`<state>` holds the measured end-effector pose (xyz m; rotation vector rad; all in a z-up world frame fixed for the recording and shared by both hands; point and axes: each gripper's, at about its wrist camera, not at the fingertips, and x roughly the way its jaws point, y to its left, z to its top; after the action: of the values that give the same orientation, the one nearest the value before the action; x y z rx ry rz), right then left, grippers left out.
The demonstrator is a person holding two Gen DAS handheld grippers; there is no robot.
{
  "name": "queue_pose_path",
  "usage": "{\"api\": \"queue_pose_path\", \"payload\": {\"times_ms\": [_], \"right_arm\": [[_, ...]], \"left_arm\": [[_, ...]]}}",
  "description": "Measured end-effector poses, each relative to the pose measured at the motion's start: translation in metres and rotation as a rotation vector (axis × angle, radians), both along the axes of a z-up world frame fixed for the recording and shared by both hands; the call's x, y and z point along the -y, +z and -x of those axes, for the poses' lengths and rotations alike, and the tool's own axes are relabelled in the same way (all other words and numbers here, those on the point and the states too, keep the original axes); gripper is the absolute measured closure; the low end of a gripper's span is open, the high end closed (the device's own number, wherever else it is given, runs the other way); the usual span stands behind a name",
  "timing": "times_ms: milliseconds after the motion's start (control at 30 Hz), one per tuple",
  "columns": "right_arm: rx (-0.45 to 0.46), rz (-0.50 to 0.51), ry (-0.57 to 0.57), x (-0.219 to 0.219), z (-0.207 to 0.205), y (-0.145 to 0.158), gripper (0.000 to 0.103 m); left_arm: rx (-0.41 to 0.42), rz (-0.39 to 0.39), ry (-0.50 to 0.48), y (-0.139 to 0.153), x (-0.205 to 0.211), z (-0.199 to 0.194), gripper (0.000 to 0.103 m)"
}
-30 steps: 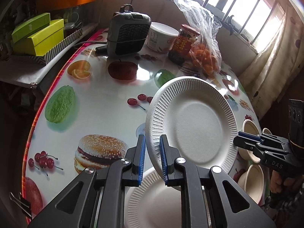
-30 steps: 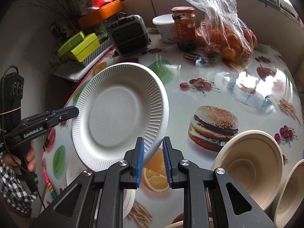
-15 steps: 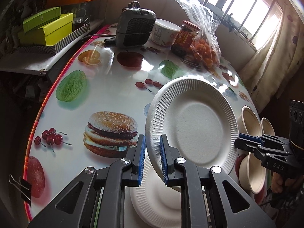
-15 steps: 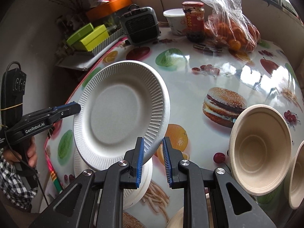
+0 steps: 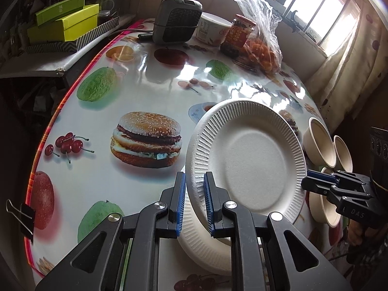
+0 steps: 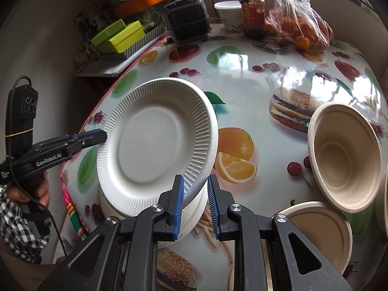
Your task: Organize plates and bowls
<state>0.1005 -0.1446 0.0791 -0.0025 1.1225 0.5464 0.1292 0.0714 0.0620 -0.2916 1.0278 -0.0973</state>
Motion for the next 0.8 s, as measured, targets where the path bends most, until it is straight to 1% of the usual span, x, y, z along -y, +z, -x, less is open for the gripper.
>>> {"api": "queue_pose_path", "payload": {"times_ms": [467, 800], "right_arm": [[-0.034, 0.006, 0.014, -0.004, 0.014, -0.014, 0.083], [-0.045, 0.011, 0.02, -0.007, 0.022, -0.019, 0.083]], "left_arm": [[-0.028, 0.007, 0.004, -0.013, -0.002, 0.016, 0.087], [-0.042, 0.01, 0.006, -0.019, -0.003, 0.023, 0.087]]}}
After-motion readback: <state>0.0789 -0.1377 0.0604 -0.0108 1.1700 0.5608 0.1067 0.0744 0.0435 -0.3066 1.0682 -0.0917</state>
